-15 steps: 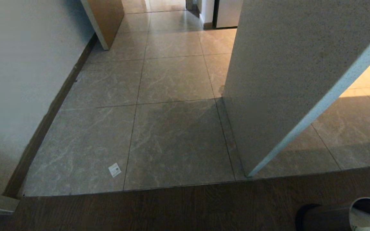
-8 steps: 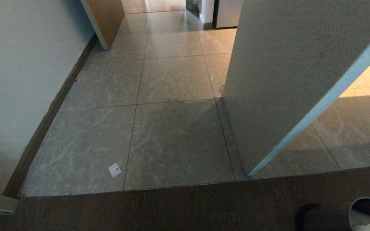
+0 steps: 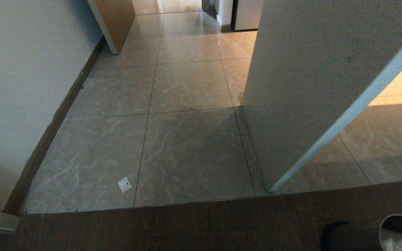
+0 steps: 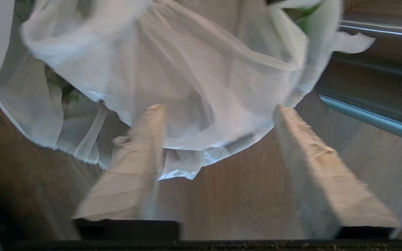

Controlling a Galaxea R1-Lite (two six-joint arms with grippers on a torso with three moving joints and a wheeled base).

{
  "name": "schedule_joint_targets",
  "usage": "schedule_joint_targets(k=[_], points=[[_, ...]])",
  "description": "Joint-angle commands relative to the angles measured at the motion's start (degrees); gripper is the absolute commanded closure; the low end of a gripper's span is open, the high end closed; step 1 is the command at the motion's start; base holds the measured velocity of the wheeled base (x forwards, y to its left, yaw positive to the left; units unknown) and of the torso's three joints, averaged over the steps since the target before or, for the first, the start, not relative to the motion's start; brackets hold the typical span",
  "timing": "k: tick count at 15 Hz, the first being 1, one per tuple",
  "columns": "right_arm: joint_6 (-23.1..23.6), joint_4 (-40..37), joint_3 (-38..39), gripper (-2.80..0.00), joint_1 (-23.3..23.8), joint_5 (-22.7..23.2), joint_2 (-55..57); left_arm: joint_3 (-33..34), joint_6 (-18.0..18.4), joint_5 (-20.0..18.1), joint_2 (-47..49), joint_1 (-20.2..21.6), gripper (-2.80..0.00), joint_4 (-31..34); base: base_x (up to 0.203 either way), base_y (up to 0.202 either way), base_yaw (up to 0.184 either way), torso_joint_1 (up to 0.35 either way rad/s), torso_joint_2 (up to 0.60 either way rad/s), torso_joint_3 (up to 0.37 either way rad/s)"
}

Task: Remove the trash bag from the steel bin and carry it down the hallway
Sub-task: Pick up the trash bag

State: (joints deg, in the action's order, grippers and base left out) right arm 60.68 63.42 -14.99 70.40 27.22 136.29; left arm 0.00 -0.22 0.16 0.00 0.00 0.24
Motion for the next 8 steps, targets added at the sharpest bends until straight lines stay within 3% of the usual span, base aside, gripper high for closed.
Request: schedule_joint_targets(k=[1, 8], points=[[0.5, 0.9, -0.5, -2.80, 0.0, 1.1, -0.9, 0.0, 0.0, 0.0, 0.0, 0.0, 0.00, 0.0, 0.000, 0.000, 0.000, 0.000, 0.00, 0.000], [3.0, -0.1, -1.2, -2.80, -2.5, 3.7, -1.4, 0.0, 0.0, 0.0, 0.0, 0.0, 0.00, 0.0, 0.000, 0.000, 0.000, 0.000, 0.00, 0.000]])
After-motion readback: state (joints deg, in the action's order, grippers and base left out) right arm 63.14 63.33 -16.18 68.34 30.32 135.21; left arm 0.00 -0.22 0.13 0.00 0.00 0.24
